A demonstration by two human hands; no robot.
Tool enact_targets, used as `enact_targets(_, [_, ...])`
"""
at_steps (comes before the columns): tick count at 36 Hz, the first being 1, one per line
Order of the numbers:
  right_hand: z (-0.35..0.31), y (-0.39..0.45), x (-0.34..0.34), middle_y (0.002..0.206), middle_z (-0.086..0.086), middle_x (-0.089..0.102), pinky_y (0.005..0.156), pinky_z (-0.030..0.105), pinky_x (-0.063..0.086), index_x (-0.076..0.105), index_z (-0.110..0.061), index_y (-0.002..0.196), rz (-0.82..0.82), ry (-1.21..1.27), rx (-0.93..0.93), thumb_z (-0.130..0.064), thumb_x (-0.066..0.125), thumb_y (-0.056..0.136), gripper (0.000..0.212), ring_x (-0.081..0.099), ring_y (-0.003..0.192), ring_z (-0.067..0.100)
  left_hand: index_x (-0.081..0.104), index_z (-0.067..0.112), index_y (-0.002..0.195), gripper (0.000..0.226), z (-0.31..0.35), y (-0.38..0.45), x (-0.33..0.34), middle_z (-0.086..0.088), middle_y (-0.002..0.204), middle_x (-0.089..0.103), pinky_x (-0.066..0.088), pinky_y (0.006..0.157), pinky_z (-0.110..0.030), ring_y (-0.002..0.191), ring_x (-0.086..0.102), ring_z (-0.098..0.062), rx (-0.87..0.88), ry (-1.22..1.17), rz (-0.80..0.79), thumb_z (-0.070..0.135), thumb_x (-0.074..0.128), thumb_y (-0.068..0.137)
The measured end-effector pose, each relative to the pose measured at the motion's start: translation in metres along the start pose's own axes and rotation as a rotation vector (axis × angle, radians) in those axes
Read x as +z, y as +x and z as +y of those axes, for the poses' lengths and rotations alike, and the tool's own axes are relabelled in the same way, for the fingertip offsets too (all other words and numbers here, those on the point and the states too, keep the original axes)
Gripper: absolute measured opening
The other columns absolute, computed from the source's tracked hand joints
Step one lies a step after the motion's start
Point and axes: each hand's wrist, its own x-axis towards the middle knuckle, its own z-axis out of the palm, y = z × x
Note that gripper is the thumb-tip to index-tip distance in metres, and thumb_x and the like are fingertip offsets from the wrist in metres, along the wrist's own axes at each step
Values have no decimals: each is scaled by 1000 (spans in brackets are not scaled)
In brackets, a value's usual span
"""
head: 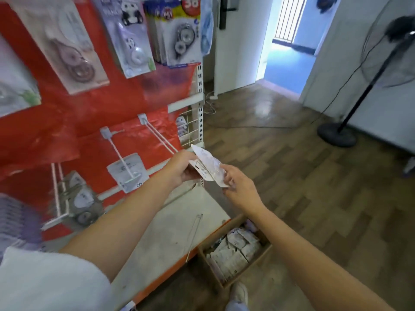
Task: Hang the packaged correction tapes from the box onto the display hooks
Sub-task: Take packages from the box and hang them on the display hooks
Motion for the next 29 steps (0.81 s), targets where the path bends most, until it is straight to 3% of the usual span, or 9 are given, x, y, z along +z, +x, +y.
enact_targets(5, [-35, 3, -10, 107, -2, 59, 77, 30, 45, 50, -15, 100, 87, 30, -93, -17, 73, 78, 32, 59, 97, 18, 58, 6, 84, 21, 22, -30, -9, -8, 63, 67, 57, 48, -29, 49, 66, -16, 48, -79, -81, 6, 39, 92])
enact_targets(9, [-66, 8, -19, 100, -5, 62, 76, 34, 48, 47, -16, 109, 153, 37, -84, -20, 66, 87, 30, 60, 87, 18, 57, 5, 94, 50, 34, -46, -19, -18, 82, 60, 58, 59, -41, 59, 67, -29, 4, -236, -114, 52, 39, 96])
enact_targets(11, [-81, 12, -22, 107, 2, 63, 77, 26, 50, 49, -13, 117, 165, 106, -32, -17, 62, 89, 31, 60, 88, 16, 57, 6, 102, 61, 38, -52, -26, -20, 82, 61, 58, 59, -36, 68, 65, -32, 14, -198, -122, 63, 35, 92])
enact_targets(14, [-97, 17, -21, 110, -2, 62, 67, 5, 42, 54, -15, 123, 149, 357, 75, -12, 60, 89, 35, 56, 85, 2, 62, 12, 104, 45, 38, -57, -38, -10, 82, 61, 52, 65, -30, 73, 60, -21, 141, 79, -28, 53, 50, 91])
enact_targets(18, [-110, 26, -8, 117, -6, 66, 95, 43, 50, 58, -29, 118, 82, 537, 131, -17, 68, 81, 40, 62, 106, 14, 62, 13, 99, 35, 32, -63, -61, -4, 103, 62, 41, 67, -27, 95, 57, -18, 323, 481, 148, 41, 72, 80])
enact_targets(21, [-117, 36, 4, 112, -5, 69, 96, 50, 50, 61, -33, 107, -3, 605, 107, -34, 76, 67, 43, 64, 106, 19, 50, 15, 76, 34, 29, -76, -78, -5, 86, 57, 35, 59, -26, 75, 52, -14, 329, 450, 180, 40, 74, 79])
enact_targets(23, [-128, 38, 11, 106, -4, 70, 95, 46, 51, 61, -33, 100, -34, 630, 83, -31, 79, 67, 38, 65, 101, 17, 45, 17, 68, 38, 27, -81, -90, -3, 75, 56, 37, 56, -24, 67, 50, -14, 316, 399, 203, 38, 75, 78])
enact_targets(26, [-138, 41, 21, 103, 0, 70, 91, 41, 51, 58, -27, 97, -63, 684, 53, -9, 74, 81, 29, 65, 95, 18, 47, 16, 76, 38, 25, -90, -110, -4, 82, 62, 49, 65, -30, 76, 59, -18, 300, 306, 262, 35, 79, 74])
enact_targets(29, [-146, 44, 30, 99, 5, 67, 85, 42, 51, 53, -20, 94, -49, 707, 62, -4, 66, 87, 22, 63, 94, 24, 48, 13, 90, 33, 23, -97, -129, -12, 100, 65, 55, 82, -40, 87, 65, -24, 281, 107, 347, 22, 78, 77])
